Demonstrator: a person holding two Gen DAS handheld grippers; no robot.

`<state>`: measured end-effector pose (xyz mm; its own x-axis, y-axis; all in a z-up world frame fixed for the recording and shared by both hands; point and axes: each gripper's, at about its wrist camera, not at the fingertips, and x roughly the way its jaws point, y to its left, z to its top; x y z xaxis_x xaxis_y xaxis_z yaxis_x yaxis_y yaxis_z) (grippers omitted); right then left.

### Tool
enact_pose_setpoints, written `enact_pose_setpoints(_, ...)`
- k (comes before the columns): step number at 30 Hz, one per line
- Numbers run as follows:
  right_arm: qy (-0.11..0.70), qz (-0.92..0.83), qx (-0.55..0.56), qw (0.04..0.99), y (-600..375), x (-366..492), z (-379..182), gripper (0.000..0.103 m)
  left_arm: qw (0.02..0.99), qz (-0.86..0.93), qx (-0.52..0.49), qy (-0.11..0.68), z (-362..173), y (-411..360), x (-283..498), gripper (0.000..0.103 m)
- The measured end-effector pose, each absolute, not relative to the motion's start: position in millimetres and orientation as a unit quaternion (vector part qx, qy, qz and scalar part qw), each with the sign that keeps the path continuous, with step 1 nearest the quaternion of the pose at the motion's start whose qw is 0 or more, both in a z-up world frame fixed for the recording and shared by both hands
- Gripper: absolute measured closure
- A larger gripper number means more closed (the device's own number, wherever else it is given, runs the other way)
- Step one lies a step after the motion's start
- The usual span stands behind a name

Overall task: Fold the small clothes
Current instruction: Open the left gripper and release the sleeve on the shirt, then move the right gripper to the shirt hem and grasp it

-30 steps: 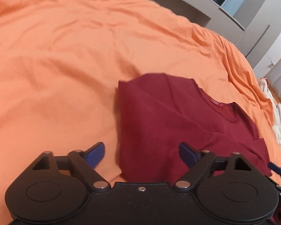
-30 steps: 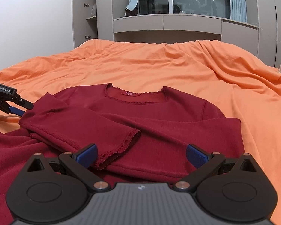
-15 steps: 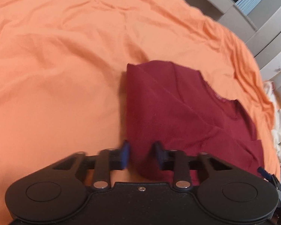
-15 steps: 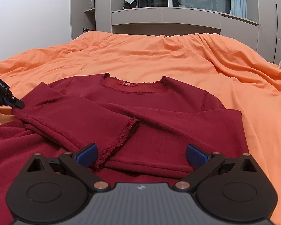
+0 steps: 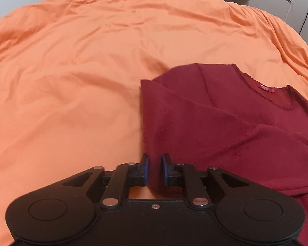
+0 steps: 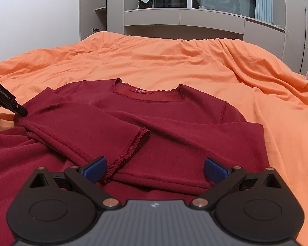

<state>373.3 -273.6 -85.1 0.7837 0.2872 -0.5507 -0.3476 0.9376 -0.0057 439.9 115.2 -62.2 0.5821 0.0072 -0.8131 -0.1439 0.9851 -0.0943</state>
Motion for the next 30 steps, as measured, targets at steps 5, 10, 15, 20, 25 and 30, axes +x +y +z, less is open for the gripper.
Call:
enact_pose_setpoints(5, 0.279, 0.163, -0.071, 0.944, -281.3, 356.6, -71.4, 0.0, 0.893, 0.048, -0.101, 0.437, -47.5, 122.7, 419.7, 0.04)
enact_pose_setpoints(10, 0.274, 0.166, -0.076, 0.944, -295.2, 320.1, -47.3, 0.0, 0.903, 0.049, -0.104, 0.414, -23.8, 127.2, 377.0, 0.014)
enact_pose_setpoints(15, 0.276, 0.178, -0.107, 0.938, -302.3, 262.9, -23.8, 0.0, 0.916, 0.045, -0.094, 0.387, -2.0, 124.4, 326.6, 0.001)
enact_pose_setpoints(20, 0.267, 0.196, -0.145, 0.933, -297.8, 193.9, -6.6, 0.0, 0.931, 0.025, -0.073, 0.358, 15.1, 107.9, 278.5, 0.001)
enact_pose_setpoints(25, 0.282, 0.223, -0.179, 0.916, -288.6, 135.3, -10.0, 0.0, 0.942, -0.005, -0.036, 0.333, 21.6, 83.2, 233.2, 0.001)
enact_pose_setpoints(30, 0.298, 0.238, -0.259, 0.888, -273.3, 97.5, -30.2, 0.0, 0.941, -0.038, -0.002, 0.336, 17.2, 61.6, 201.9, 0.001)
